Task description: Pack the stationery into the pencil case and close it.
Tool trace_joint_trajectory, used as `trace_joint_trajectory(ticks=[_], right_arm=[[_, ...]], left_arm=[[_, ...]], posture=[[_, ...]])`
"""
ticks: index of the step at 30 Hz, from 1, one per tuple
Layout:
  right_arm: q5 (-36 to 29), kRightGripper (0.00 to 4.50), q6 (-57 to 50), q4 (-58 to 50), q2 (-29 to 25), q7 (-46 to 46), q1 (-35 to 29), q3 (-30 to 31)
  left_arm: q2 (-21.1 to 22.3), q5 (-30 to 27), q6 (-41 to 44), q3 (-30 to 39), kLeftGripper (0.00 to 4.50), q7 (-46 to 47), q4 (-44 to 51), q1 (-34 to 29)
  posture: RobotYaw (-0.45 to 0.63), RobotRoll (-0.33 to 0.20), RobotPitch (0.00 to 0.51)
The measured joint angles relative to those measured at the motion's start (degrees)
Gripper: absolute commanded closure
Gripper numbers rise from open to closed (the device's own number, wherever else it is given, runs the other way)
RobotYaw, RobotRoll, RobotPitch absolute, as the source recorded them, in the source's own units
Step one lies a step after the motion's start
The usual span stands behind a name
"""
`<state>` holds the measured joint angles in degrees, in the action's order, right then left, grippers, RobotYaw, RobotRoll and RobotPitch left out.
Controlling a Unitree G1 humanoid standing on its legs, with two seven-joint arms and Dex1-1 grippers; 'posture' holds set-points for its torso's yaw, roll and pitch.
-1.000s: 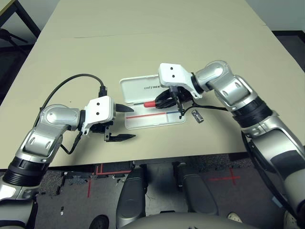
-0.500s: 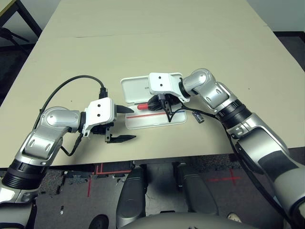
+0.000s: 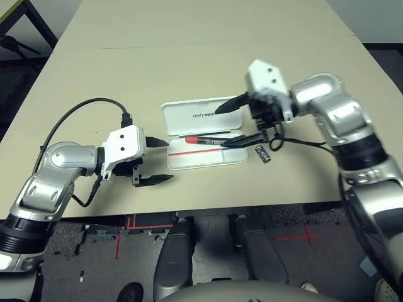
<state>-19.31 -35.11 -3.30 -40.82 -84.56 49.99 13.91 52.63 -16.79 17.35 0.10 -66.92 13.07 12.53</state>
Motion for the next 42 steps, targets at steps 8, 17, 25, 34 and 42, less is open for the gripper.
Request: trace_joint_trajectory(ticks=[8, 17, 25, 34, 42], right_arm=[[-3.7, 0.05, -5.2, -5.9, -7.8, -1.6, -3.8, -1.1], [-3.7, 0.05, -4.7, -5.8, -7.3, 1.6, -5.1, -1.1], [-3.2, 0.05, -3.6, -5.3, -6.6, 2.7, -5.8, -1.0], [-2.9, 0.05, -2.9, -5.1, -6.1, 3.7, -6.0, -0.8], [-2.8, 0.05, -2.9, -5.4, -6.0, 4.6, -6.6, -0.8]], left_arm=[[0.6, 0.0, 1.3, 1.6, 0.0, 1.2, 0.0, -0.7], [2.1, 3.3, 23.7, 3.7, 0.0, 15.2, -0.9, 6.4], [-2.0, -0.4, 51.0, 6.0, 0.0, 25.1, 0.9, 11.5], [-11.5, -0.7, 66.4, 10.3, 0.0, 37.7, 2.2, 14.5], [-14.3, 0.6, 66.1, 10.3, 0.0, 43.7, 0.4, 14.3]], posture=[[0.04, 0.0, 0.191], [0.05, 0.0, 0.197], [0.05, 0.0, 0.208], [0.03, 0.0, 0.216], [0.02, 0.0, 0.22]])
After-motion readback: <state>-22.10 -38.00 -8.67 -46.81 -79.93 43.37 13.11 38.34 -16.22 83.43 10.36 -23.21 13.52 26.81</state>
